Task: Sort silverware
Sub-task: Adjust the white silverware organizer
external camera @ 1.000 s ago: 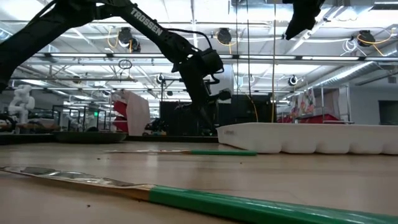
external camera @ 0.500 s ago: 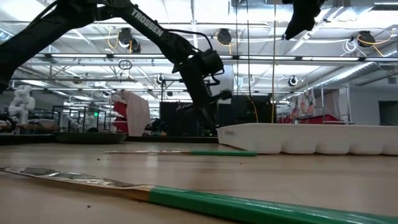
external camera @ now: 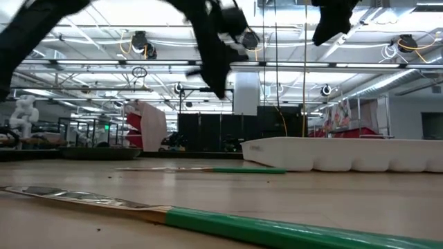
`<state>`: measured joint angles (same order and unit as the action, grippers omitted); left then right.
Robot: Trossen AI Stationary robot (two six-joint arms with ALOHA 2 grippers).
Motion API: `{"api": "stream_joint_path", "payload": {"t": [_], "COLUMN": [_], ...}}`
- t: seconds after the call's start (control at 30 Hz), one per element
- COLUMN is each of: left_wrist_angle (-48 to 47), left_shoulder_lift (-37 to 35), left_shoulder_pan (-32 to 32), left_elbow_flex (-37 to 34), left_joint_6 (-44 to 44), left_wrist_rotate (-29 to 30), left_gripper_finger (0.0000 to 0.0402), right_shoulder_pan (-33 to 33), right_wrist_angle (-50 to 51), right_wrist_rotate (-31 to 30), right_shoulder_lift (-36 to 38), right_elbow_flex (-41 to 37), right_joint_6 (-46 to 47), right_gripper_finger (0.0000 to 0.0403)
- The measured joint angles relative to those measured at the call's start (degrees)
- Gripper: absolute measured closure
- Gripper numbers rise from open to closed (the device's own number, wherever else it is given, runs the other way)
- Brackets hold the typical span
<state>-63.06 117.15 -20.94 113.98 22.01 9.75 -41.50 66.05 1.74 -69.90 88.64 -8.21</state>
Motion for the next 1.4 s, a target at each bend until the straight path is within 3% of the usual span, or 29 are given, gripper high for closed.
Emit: {"api": "stream_joint_path", "payload": {"t": [0.1, 0.2, 0.4, 0.53, 0.6, 0.87, 1.4], "left_wrist_angle": [-6.3, -7.0, -6.6, -6.8, -7.6, -14.7, -16.5], "left_shoulder_lift": [-7.8, -17.0, -31.3, -37.4, -39.0, -39.1, -37.6], "left_shoulder_pan": [1.5, 3.2, 7.0, 9.1, 9.9, 11.3, 11.3], "left_elbow_flex": [0.0, 0.1, 0.2, 0.2, 0.2, 0.1, 0.0], "left_joint_6": [-2.5, -2.7, 4.2, 6.1, 6.2, 6.2, 4.1], "left_wrist_rotate": [4.4, 8.6, 18.7, 22.5, 22.9, 23.3, 23.8], "left_gripper_finger": [0.0394, 0.0394, 0.0394, 0.0394, 0.0394, 0.0394, 0.0394], "right_shoulder_pan": [0.0, 0.7, 6.1, 9.0, 9.8, 12.1, 12.3], "right_wrist_angle": [-1.0, -2.2, -10.7, -18.7, -20.9, -25.4, -32.2], "right_wrist_rotate": [-10.0, -10.8, -7.1, 1.3, 4.0, 4.7, 2.6], "right_shoulder_lift": [-2.7, -7.3, -19.0, -25.5, -28.4, -37.6, -44.0], "right_elbow_flex": [0.0, 0.0, -0.1, 0.0, 0.0, 0.0, 0.0], "right_joint_6": [5.9, 9.5, 13.6, 16.7, 18.5, 22.6, 21.5], "right_gripper_finger": [0.0255, 0.0289, 0.039, 0.0397, 0.0401, 0.0402, 0.0403]}}
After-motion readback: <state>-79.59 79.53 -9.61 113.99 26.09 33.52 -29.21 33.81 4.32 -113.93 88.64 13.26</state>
